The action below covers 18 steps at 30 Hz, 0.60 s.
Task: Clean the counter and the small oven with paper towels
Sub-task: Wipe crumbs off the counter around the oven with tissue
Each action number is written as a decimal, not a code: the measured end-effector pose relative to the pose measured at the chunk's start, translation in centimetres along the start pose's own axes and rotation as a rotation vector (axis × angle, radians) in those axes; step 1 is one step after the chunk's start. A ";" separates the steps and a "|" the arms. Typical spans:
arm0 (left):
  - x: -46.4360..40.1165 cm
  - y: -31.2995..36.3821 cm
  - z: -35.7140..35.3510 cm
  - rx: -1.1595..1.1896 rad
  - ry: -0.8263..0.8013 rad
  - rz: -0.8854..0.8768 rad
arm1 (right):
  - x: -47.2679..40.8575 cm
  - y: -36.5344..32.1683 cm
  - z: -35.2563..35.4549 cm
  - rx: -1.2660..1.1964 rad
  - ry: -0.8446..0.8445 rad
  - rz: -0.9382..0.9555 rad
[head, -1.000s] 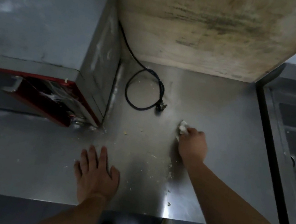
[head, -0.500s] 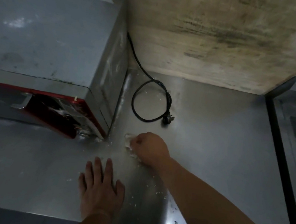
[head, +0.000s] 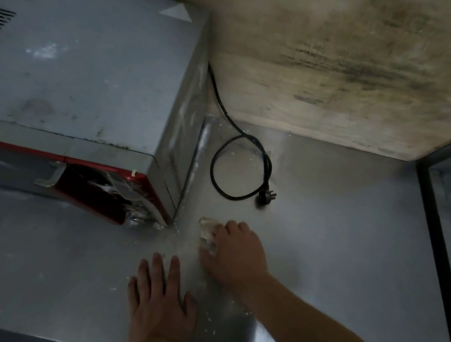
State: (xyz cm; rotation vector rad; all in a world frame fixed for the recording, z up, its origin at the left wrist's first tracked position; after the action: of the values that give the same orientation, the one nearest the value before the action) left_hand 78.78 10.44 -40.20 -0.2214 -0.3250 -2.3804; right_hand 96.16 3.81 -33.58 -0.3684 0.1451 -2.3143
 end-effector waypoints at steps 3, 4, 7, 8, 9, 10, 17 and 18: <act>0.0 0.1 0.2 0.038 -0.001 -0.010 | 1.9 0.0 -2.0 -0.020 0.025 -0.029; 0.0 0.2 0.2 0.046 -0.005 -0.010 | 1.9 0.0 -2.1 -0.052 0.014 -0.036; -0.1 0.2 0.4 0.069 0.003 -0.011 | 0.2 0.6 -1.8 -0.185 -0.043 -0.070; -0.1 0.2 0.4 0.073 0.007 -0.013 | -0.6 0.7 -1.5 -0.228 -0.068 -0.075; -0.1 0.2 0.5 0.075 0.006 -0.014 | -1.5 0.7 -1.1 -0.268 -0.072 -0.072; -0.1 0.2 0.5 0.075 0.001 -0.015 | -2.5 0.7 -0.3 -0.311 -0.055 -0.077; -0.3 0.3 0.7 0.071 -0.011 -0.015 | -9.2 -1.1 1.2 -0.600 -0.076 -0.227; -0.3 0.4 0.8 0.072 -0.006 -0.019 | -9.8 -1.5 0.9 -0.523 -0.057 -0.213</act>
State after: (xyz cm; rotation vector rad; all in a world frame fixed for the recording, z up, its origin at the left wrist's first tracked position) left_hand 79.32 10.62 -39.51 -0.1926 -0.4164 -2.3823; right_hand 101.88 11.92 -34.55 -0.7396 0.7201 -2.4489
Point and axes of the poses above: each hand's wrist, its own x-axis away from the middle knuckle, its own z-axis out of the back of the hand, y = z × x, the point moved 6 cm from there along -x, towards the middle knuckle, and after that the axes turned 3 degrees about -y, right-handed, at the moved point
